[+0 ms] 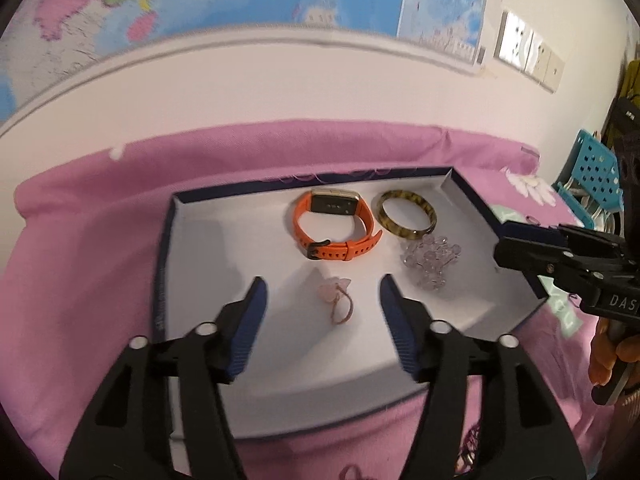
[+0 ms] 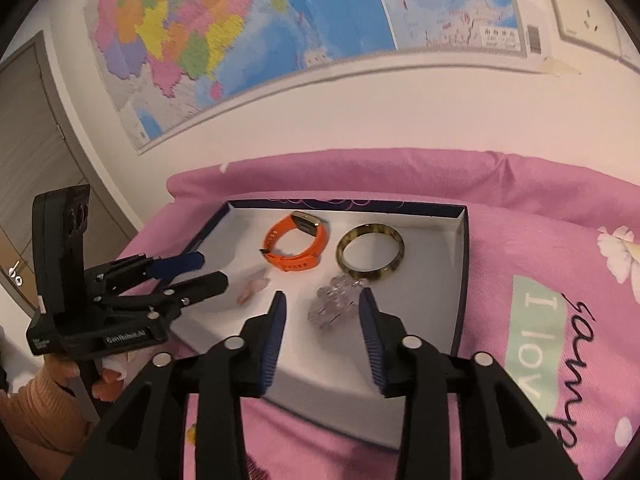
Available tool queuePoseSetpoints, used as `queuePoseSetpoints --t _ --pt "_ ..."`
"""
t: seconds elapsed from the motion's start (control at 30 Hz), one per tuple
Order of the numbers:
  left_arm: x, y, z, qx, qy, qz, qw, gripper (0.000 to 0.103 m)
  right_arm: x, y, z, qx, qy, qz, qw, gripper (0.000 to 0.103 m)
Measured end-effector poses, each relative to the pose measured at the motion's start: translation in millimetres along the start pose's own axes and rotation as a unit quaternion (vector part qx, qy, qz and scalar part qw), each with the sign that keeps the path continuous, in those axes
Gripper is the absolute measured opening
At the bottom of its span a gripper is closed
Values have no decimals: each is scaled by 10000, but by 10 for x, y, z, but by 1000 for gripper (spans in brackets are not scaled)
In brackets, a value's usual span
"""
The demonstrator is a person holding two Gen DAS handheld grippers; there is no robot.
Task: Organize jewelry
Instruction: 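Move both open tools back toward the remaining hair ties and rings, then grasp the black ring with the left tool while the right tool lifts the dark red beaded bracelet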
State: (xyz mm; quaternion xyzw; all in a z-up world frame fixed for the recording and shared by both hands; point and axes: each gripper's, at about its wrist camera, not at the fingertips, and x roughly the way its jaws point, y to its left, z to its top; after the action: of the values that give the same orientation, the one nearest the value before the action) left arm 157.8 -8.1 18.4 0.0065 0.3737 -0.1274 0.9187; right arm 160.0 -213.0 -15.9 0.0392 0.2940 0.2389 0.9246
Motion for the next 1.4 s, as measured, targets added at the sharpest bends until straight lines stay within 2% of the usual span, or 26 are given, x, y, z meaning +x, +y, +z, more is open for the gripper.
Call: queuePoseSetpoints --t 0.1,0.2,0.47,0.93,1.27,1.4 --pt "-217 70 -65 -33 -201 26 9998 61 -140 68 -74 -76 -66 65 9999 42" --pt "-461 132 -174 -63 -390 8 9992 62 -232 125 -171 -125 -69 120 9998 43" --pt "-741 147 -484 -17 -420 29 9991 62 -324 255 -501 -222 126 246 9994 44" --pt "-750 -26 -925 139 -69 -113 9998 62 -326 388 -959 -279 558 215 9978 44" --pt "-688 -100 -1038 198 72 -169 9996 61 -286 406 -1112 -332 768 73 9965 43" --pt "-639 -109 -1051 168 158 -181 9996 58 -281 446 -1113 -481 792 -88 9957 32"
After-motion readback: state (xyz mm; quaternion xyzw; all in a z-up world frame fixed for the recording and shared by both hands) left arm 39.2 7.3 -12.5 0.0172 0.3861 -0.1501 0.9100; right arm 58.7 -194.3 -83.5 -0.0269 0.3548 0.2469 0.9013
